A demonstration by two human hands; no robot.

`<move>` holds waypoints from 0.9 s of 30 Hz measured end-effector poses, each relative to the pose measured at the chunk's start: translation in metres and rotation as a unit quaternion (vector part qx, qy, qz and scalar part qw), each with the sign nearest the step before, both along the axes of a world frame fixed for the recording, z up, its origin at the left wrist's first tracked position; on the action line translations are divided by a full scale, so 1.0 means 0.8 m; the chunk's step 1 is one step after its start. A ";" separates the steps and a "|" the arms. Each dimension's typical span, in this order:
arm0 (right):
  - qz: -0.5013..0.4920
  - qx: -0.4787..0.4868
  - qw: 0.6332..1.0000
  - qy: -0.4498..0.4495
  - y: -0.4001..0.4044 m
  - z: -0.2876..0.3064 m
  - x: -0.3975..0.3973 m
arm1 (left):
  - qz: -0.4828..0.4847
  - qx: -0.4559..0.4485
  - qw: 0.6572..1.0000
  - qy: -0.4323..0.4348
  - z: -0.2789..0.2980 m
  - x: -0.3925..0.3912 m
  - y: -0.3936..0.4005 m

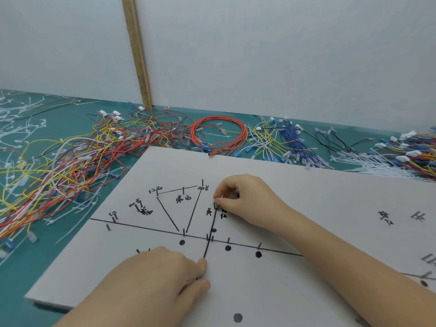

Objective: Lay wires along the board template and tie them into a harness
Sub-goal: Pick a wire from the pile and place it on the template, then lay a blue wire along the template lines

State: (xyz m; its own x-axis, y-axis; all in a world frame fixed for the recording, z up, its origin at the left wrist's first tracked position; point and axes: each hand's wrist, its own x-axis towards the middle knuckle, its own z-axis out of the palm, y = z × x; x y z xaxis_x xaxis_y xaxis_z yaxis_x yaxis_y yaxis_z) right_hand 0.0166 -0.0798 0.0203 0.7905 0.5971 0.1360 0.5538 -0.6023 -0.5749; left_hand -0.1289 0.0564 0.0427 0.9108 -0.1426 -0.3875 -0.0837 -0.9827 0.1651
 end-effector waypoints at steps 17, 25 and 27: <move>-0.217 0.148 0.965 0.015 -0.102 0.029 0.087 | -0.037 -0.210 0.953 -0.215 -0.012 0.187 -0.015; -0.406 0.003 0.911 -0.071 -0.154 0.007 0.198 | -0.087 -0.154 0.953 -0.248 -0.037 0.191 -0.006; -0.390 -0.079 0.916 -0.041 -0.149 0.005 0.208 | -0.083 -0.160 0.952 -0.246 -0.039 0.191 -0.006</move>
State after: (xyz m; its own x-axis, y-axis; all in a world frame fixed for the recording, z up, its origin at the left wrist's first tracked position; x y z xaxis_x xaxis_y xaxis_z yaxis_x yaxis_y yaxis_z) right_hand 0.1828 -0.1988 0.0245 0.9763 -0.1284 0.1744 -0.0435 -0.9051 -0.4229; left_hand 0.0238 0.0516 0.0118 0.9259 -0.3387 0.1676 -0.3772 -0.8557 0.3544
